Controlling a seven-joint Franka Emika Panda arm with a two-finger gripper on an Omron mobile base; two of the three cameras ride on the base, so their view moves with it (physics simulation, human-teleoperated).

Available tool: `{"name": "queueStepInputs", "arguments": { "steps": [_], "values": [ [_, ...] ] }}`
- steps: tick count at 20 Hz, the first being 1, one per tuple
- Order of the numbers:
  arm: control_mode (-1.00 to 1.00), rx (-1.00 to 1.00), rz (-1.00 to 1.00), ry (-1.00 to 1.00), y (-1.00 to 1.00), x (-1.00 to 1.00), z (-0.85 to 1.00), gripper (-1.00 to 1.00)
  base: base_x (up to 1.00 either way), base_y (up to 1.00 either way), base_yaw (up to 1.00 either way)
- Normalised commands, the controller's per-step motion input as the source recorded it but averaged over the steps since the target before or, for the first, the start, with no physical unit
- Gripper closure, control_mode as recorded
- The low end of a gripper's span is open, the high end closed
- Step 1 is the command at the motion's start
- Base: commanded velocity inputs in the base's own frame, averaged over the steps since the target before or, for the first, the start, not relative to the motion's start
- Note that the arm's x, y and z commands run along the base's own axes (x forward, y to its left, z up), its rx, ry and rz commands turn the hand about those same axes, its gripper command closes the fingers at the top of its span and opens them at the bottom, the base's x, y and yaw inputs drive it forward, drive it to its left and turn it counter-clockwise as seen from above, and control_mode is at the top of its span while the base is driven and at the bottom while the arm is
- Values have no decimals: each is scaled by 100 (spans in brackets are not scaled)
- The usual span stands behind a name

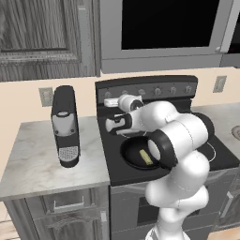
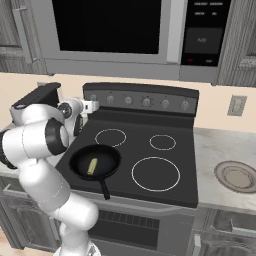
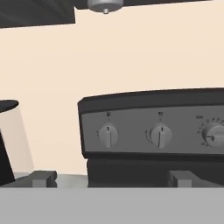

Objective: Pick up the butter stick and place it in the pan. Then turn on the burner for the pan.

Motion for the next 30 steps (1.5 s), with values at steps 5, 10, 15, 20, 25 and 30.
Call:
{"name": "queueStepInputs", "arguments": {
  "steps": [5, 10, 15, 20, 25, 30],
  "values": [
    [-100, 0, 0, 0, 0, 17, -5, -100, 0, 0, 0],
    [-100, 0, 0, 0, 0, 14, -2, -100, 0, 0, 0],
    [-100, 0, 0, 0, 0, 14, -1, -100, 0, 0, 0],
    [-100, 0, 0, 0, 0, 11, -1, -100, 0, 0, 0],
    [-100, 0, 0, 0, 0, 9, -2, -100, 0, 0, 0],
    [-100, 0, 0, 0, 0, 9, -2, -100, 0, 0, 0]
  ]
}}
